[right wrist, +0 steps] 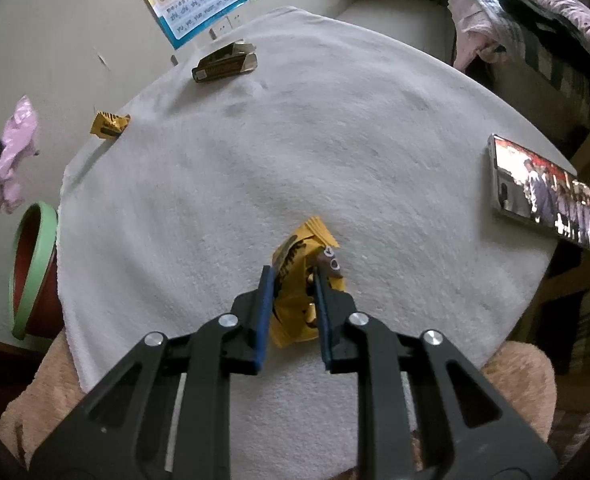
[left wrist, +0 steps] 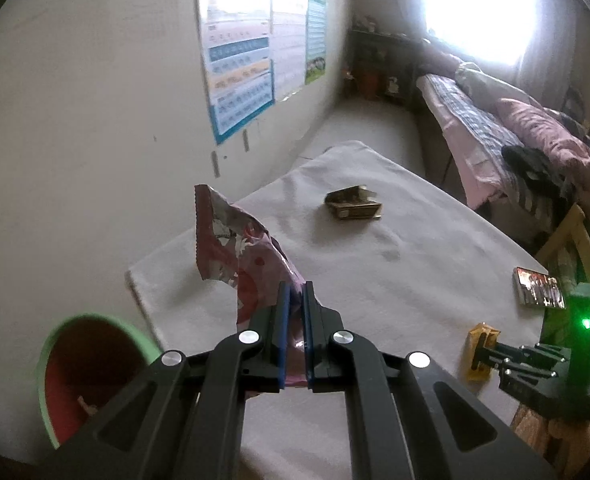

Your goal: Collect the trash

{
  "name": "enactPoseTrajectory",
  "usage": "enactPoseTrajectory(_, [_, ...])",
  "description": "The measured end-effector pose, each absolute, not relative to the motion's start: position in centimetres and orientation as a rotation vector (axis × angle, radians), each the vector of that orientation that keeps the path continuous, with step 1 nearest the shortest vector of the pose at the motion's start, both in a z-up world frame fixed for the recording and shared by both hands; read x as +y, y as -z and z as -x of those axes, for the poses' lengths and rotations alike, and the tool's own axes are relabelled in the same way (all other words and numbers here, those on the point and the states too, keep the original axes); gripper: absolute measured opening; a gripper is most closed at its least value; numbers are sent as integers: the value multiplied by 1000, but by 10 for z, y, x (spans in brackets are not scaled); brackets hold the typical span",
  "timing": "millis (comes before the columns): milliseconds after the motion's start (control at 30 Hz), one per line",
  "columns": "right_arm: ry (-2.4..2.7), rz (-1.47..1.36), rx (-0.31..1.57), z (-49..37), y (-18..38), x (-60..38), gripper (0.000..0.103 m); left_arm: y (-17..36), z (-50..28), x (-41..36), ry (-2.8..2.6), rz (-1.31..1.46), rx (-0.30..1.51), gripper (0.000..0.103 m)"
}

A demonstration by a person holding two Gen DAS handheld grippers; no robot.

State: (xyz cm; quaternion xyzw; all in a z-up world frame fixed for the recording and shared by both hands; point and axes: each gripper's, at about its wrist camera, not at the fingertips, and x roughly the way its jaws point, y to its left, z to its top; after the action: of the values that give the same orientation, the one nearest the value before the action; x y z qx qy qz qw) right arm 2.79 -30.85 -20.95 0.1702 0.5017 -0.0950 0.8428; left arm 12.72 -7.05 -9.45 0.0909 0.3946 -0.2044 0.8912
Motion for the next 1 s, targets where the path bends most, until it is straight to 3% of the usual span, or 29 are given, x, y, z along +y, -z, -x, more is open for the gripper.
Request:
enactPoseTrajectory(700, [124, -305, 907, -52, 127, -266, 20, 94, -126, -12, 328, -106, 811, 4])
enactPoseTrajectory(1000, [33, -294, 917, -66, 125, -232, 20, 106, -127, 1, 307, -93, 845, 4])
